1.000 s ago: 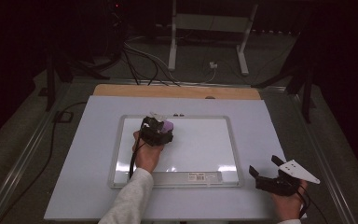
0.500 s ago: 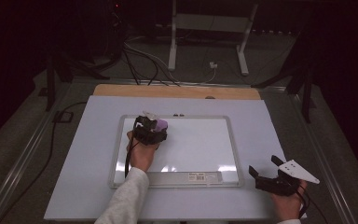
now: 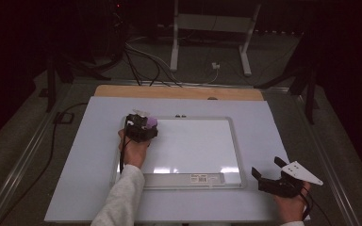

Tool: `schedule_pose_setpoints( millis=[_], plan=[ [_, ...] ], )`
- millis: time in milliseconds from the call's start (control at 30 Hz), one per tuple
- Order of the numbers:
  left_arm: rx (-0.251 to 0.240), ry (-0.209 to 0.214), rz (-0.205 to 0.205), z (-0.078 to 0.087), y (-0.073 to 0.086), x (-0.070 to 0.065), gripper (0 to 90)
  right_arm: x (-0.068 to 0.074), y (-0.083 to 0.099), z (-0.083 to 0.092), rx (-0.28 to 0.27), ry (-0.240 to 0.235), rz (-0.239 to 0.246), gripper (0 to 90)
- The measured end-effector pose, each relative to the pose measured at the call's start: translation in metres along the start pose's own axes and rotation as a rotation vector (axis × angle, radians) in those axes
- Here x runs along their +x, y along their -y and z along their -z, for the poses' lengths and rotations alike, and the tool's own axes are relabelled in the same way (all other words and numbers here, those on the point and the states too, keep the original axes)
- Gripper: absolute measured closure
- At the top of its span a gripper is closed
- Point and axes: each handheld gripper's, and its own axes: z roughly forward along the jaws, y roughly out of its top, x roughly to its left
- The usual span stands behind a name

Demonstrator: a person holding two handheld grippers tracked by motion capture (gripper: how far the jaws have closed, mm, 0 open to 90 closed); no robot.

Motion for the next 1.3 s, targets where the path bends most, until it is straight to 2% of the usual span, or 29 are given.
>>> schedule_pose_setpoints(
  millis=[133,333,433,567,700,767,833,867,933,1000,1067,1133,1200,1300],
  plan=[
    [0.013,-0.035,0.024,-0.005,0.001,0.011,41.9,0.000,0.000,0.000,0.001,-0.001,0.001,0.9],
    [0.032,-0.089,0.032,-0.011,0.001,0.021,41.9,0.000,0.000,-0.001,0.003,-0.001,0.003,0.9],
    [0.043,-0.096,0.043,-0.015,0.002,0.024,41.9,0.000,0.000,-0.001,0.004,-0.001,0.004,0.9],
    [0.054,-0.100,0.039,-0.020,0.005,0.026,41.8,0.000,0.000,-0.001,0.004,-0.002,0.003,0.9],
    [0.049,-0.082,0.037,-0.022,0.006,0.029,41.0,0.000,0.000,-0.001,0.002,-0.002,0.002,0.9],
    [0.048,-0.090,0.030,-0.021,0.007,0.029,34.5,0.000,0.000,0.000,0.002,-0.002,0.000,0.9],
    [0.028,-0.084,0.036,-0.016,0.009,0.028,30.2,0.000,0.000,0.000,0.001,-0.001,-0.001,0.9],
    [0.013,-0.075,0.028,-0.012,0.010,0.027,29.0,-0.001,0.000,0.000,-0.001,0.000,-0.001,0.9],
    [-0.013,-0.069,-0.020,-0.004,0.012,0.021,29.0,-0.001,0.000,0.000,0.000,0.001,-0.002,0.9],
    [-0.021,-0.069,-0.070,0.004,0.015,0.015,30.7,-0.001,0.000,0.000,0.000,0.001,-0.001,0.9],
    [-0.016,-0.063,-0.102,0.009,0.018,0.012,35.0,0.000,0.000,-0.001,0.002,0.000,0.001,0.9],
    [0.005,-0.058,-0.110,0.008,0.020,0.013,37.5,0.000,0.000,-0.001,0.004,-0.001,0.003,0.9],
    [0.029,-0.050,-0.100,0.004,0.022,0.016,37.5,0.001,0.000,-0.001,0.004,-0.001,0.004,0.9],
    [0.028,-0.031,-0.091,0.004,0.022,0.018,34.7,0.000,0.000,-0.001,0.003,0.001,0.003,0.9]
  ],
)
